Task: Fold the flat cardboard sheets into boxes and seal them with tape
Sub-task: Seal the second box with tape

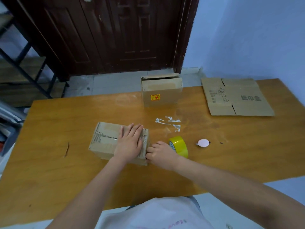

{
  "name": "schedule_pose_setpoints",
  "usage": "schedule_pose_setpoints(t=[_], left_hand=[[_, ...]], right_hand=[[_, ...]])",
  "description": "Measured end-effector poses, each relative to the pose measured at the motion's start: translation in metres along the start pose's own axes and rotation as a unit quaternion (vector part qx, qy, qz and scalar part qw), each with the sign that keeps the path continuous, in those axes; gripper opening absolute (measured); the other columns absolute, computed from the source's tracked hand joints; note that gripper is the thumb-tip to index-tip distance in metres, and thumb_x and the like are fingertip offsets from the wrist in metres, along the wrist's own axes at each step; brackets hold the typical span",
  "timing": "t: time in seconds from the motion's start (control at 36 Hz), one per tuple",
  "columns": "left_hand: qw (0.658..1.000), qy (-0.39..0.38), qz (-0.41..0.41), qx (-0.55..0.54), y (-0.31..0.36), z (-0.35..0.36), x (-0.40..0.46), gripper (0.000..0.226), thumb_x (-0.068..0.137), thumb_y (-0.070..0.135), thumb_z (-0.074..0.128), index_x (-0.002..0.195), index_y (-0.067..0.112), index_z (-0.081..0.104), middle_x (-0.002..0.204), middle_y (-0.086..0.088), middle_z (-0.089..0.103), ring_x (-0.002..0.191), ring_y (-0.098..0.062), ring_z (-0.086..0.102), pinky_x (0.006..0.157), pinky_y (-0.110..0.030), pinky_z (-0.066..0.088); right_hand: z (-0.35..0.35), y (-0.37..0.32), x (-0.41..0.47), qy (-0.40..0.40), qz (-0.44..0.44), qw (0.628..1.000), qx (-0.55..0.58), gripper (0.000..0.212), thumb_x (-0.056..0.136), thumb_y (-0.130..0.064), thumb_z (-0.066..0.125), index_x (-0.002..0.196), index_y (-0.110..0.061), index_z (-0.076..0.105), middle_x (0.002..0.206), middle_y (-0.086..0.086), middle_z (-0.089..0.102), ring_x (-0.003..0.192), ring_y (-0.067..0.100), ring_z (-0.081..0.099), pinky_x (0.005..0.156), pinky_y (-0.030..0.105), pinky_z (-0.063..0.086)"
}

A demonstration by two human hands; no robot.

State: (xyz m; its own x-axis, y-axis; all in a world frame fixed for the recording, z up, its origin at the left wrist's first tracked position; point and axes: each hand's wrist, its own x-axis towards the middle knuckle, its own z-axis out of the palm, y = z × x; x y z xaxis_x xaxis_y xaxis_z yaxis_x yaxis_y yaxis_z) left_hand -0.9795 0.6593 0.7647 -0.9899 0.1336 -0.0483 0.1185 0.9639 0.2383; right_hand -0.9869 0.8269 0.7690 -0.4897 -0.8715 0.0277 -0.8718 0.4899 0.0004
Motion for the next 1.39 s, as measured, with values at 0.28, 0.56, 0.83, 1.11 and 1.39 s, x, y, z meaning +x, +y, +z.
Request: schedule_pose_setpoints(t=[0.28,0.56,0.83,1.11,1.39], left_hand=[[1.0,0.0,-0.001,0.007,0.001,0.001,0.0,0.071,0.085,0.042,0.005,0.144,0.016,0.035,0.149,0.003,0.036,0.141,-0.021,0.021,0.115,-0.046,0.0],[1.0,-0.004,-0.004,0.006,0.002,0.0,-0.001,0.074,0.083,0.043,0.001,0.146,0.018,0.03,0.15,0.005,0.032,0.143,-0.018,0.016,0.117,-0.045,-0.002],[1.0,-0.016,-0.011,0.011,0.001,0.0,-0.002,0.078,0.08,0.044,-0.005,0.148,0.02,0.025,0.152,0.006,0.028,0.144,-0.016,0.011,0.116,-0.044,-0.006],[0.995,-0.037,0.083,-0.027,-0.01,-0.012,-0.01,0.074,0.081,0.047,0.003,0.144,0.025,0.033,0.15,0.01,0.033,0.144,-0.011,0.013,0.115,-0.036,-0.012],[0.933,0.062,0.015,-0.353,-0.041,-0.046,-0.03,0.059,0.075,0.021,0.052,0.132,0.036,0.046,0.143,0.01,0.039,0.134,0.0,0.029,0.114,-0.032,0.022]], right_hand=[[-0.002,0.014,0.015,-0.057,0.022,0.996,-0.058,0.038,0.056,-0.056,0.08,0.049,-0.022,0.065,0.053,-0.009,0.062,0.048,0.012,0.06,0.06,0.02,0.044],[-0.005,0.016,0.015,-0.225,0.071,0.97,0.057,0.042,0.095,-0.042,0.044,0.107,-0.009,0.066,0.115,0.007,0.063,0.114,0.025,0.05,0.096,0.037,0.032],[0.01,0.0,0.015,-0.167,0.077,0.983,0.024,0.028,0.087,-0.035,0.061,0.101,-0.013,0.07,0.1,0.004,0.068,0.1,0.025,0.061,0.087,0.036,0.041],[-0.006,0.021,0.004,-0.109,0.183,0.968,0.134,0.035,0.099,-0.036,0.04,0.1,-0.009,0.062,0.103,0.008,0.061,0.099,0.027,0.056,0.071,0.035,0.04],[-0.021,0.021,0.042,0.042,0.352,0.826,0.438,0.031,0.097,-0.033,0.046,0.12,-0.015,0.058,0.108,0.002,0.064,0.102,0.018,0.057,0.086,0.032,0.043]])
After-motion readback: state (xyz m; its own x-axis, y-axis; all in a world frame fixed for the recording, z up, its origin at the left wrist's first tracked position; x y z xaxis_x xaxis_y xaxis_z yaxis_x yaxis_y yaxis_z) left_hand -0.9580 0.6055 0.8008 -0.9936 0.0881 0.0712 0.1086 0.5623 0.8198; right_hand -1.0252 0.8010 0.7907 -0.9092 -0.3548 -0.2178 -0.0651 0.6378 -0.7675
